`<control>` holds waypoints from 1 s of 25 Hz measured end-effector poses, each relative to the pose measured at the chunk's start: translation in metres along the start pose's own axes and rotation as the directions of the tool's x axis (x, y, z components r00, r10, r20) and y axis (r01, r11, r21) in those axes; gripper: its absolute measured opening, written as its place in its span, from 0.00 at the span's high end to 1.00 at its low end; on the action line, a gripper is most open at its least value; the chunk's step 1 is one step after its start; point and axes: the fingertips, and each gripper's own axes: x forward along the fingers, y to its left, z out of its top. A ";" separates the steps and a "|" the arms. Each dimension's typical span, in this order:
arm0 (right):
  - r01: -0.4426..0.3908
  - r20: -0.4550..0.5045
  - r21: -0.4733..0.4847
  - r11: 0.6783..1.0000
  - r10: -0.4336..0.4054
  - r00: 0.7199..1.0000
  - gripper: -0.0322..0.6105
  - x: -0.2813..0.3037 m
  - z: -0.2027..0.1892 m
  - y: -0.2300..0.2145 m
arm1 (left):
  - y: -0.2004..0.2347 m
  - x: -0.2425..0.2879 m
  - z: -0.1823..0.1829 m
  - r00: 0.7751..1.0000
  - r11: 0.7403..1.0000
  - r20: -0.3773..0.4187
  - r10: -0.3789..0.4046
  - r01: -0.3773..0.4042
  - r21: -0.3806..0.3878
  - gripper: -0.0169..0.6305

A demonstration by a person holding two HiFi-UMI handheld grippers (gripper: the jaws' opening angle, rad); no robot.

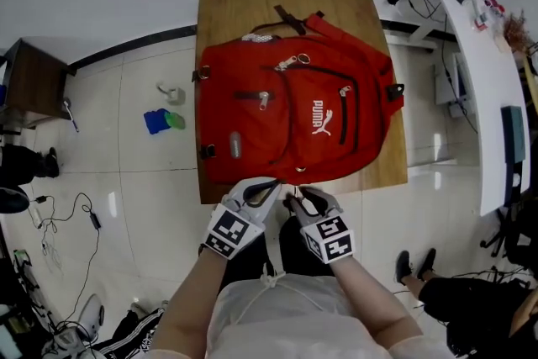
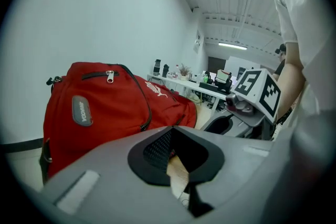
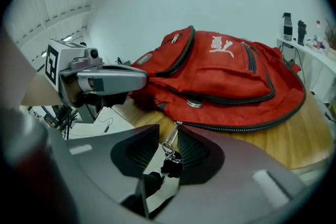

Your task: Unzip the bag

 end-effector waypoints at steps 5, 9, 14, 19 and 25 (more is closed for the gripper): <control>0.044 -0.065 0.025 0.999 -0.043 0.997 0.76 0.015 -0.009 -0.008 | 0.008 0.009 -0.013 1.000 0.998 -0.008 0.024 -0.025 -0.055 0.96; 0.100 -0.100 -0.034 0.994 -0.103 0.990 0.79 0.017 -0.008 -0.009 | 0.001 0.021 -0.016 1.000 0.997 -0.014 0.016 -0.017 -0.074 0.96; 0.086 -0.126 -0.039 0.996 -0.090 0.988 0.93 0.013 -0.011 -0.015 | -0.012 0.042 -0.028 0.998 0.993 -0.062 -0.029 0.022 -0.113 0.96; 0.029 -0.159 -0.023 0.999 -0.032 0.987 0.93 0.010 -0.012 -0.019 | -0.009 0.052 -0.035 0.997 0.987 -0.077 -0.003 -0.010 -0.163 0.96; 0.032 -0.201 -0.017 0.999 -0.035 0.979 0.93 -0.003 -0.014 -0.034 | -0.005 0.060 -0.042 0.983 0.986 -0.177 0.056 -0.082 -0.144 0.96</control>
